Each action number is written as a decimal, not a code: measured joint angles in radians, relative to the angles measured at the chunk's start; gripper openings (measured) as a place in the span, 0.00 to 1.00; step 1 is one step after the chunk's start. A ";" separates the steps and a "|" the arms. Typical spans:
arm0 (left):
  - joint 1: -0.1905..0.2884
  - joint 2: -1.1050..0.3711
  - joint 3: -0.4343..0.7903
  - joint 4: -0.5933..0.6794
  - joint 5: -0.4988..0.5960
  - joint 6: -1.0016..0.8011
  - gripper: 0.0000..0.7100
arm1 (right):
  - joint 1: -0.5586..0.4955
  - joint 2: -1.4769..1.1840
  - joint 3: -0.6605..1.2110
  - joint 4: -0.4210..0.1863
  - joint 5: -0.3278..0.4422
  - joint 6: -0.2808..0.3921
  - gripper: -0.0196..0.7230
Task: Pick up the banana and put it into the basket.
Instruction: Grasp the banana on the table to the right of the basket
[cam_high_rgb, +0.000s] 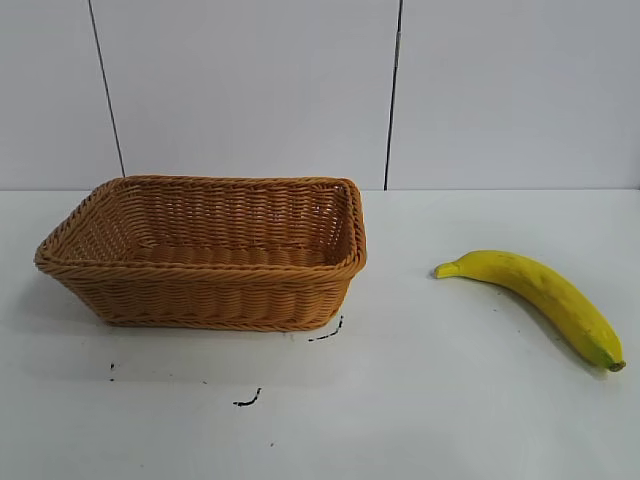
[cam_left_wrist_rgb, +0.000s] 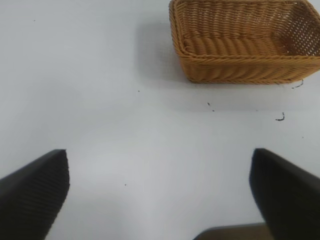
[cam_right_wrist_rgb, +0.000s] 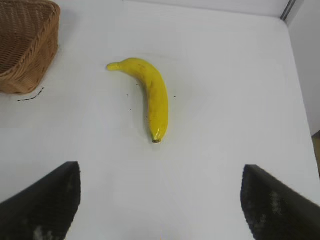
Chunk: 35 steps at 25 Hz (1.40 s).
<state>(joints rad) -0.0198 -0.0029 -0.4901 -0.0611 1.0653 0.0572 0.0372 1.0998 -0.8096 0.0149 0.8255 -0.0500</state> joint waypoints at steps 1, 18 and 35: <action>0.000 0.000 0.000 0.000 0.000 0.000 0.98 | 0.000 0.073 -0.041 0.000 0.006 -0.006 0.87; 0.000 0.000 0.000 0.000 0.000 0.000 0.98 | 0.000 0.753 -0.569 0.100 0.110 -0.379 0.87; 0.000 0.000 0.000 0.000 0.000 0.000 0.98 | 0.000 1.014 -0.571 0.103 -0.084 -0.300 0.87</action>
<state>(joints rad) -0.0198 -0.0029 -0.4901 -0.0611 1.0653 0.0572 0.0372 2.1142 -1.3807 0.1176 0.7411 -0.3503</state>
